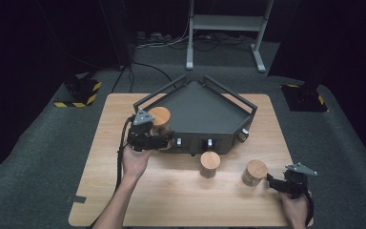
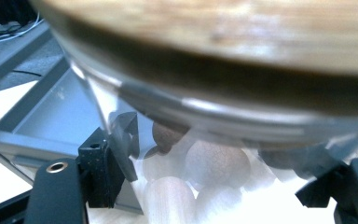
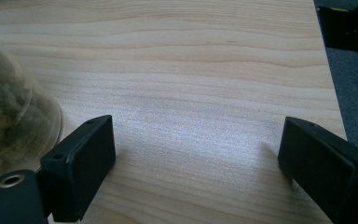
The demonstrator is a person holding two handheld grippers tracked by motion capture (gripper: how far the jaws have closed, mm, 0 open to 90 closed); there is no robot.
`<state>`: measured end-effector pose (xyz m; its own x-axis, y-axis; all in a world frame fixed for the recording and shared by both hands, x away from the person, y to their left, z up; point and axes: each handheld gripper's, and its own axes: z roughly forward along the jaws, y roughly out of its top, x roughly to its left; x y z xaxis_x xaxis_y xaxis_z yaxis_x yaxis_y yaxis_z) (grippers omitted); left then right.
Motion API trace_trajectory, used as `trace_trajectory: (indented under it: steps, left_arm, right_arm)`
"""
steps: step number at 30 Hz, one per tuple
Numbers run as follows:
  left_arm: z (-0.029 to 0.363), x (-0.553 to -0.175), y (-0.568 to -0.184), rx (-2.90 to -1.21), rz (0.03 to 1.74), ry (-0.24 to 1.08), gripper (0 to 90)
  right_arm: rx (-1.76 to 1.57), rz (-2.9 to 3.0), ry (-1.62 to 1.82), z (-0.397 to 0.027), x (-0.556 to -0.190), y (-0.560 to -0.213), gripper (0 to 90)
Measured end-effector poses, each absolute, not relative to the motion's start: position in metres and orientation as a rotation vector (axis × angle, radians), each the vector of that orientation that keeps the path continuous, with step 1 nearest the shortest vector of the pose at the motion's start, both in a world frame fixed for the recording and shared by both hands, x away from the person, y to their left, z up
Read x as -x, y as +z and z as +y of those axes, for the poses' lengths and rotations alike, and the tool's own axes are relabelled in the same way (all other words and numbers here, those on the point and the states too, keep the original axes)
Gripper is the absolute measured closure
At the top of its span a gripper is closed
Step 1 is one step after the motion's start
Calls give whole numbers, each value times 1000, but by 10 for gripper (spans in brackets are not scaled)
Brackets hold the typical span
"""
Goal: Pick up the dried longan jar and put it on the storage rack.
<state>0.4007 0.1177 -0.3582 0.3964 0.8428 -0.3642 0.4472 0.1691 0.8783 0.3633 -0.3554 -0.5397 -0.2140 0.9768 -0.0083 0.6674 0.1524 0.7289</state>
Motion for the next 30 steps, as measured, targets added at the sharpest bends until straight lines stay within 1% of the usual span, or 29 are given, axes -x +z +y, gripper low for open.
trace_trajectory:
  steps: [13,23,30]
  left_arm:
    - [108,-431,-350,-1460,1245,458,263]
    - [105,-452,-356,-1421,1284,472,263]
    - [107,-462,-361,-1412,1308,505,263]
  right_arm:
    - [-1562,1948,835,-355,-363,-540,106]
    - [-1563,1947,836,-355,-363,-540,106]
    - [-1562,1948,835,-355,-363,-540,106]
